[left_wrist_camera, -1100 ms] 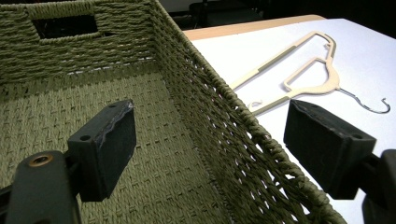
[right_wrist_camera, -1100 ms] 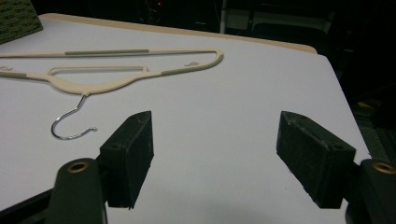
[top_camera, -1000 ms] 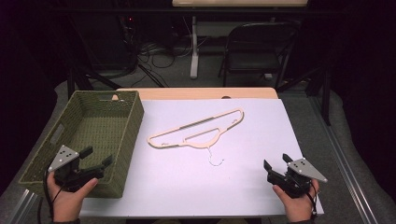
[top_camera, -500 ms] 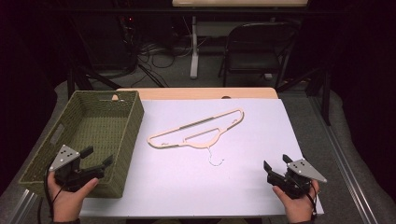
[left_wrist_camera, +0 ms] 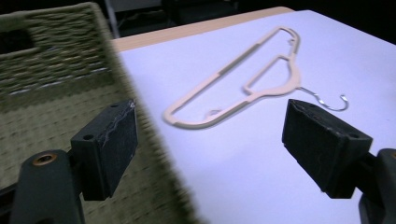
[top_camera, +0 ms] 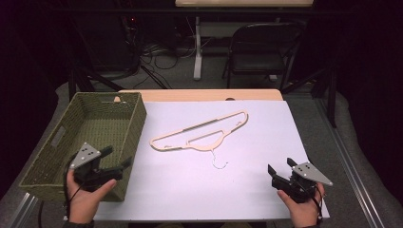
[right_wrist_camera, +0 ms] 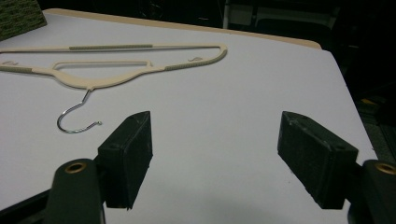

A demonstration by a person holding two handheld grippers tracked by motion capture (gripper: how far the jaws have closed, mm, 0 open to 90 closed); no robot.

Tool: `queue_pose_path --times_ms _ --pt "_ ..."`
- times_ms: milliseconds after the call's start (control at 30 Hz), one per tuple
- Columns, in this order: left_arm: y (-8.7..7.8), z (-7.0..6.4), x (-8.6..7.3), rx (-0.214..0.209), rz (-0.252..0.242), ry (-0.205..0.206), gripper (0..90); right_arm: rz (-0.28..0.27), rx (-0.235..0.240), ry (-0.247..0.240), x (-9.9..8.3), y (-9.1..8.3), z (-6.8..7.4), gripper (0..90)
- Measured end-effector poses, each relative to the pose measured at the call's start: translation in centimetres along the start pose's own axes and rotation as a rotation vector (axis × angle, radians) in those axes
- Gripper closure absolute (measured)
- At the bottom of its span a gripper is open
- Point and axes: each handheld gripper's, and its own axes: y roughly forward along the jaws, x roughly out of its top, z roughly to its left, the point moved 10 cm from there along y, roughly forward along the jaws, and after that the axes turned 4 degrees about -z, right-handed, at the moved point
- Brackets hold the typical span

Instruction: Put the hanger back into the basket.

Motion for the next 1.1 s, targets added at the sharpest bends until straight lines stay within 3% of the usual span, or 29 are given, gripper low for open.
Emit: queue_pose_path --times_ms 100,133,333,533,867,1067,1100 --pt "1.2 -3.0 1.0 -0.062 0.001 0.038 18.4 0.0 0.001 0.0 0.0 -0.1 0.0 26.4" --pt "1.2 -3.0 1.0 -0.062 0.001 0.038 18.5 0.002 0.001 -0.001 0.0 -0.1 0.0 26.4" --pt "3.7 -7.4 2.1 -0.148 0.007 0.078 19.2 0.0 0.003 -0.001 0.0 -0.1 0.1 26.4" --pt "6.2 -9.4 2.5 -0.183 0.025 0.099 20.4 -0.002 0.005 0.003 0.0 -0.1 0.0 26.4" --pt "9.9 -10.4 2.6 -0.206 0.105 0.16 23.4 0.002 0.009 0.005 0.0 -0.1 0.0 26.4" --pt "12.6 -9.1 2.3 -0.189 0.181 0.187 25.3 -0.003 0.01 0.008 0.0 -0.1 -0.1 26.4" --pt "13.4 -8.8 2.2 -0.193 0.196 0.175 26.4 0.002 0.011 0.013 0.0 -0.1 0.0 26.4"
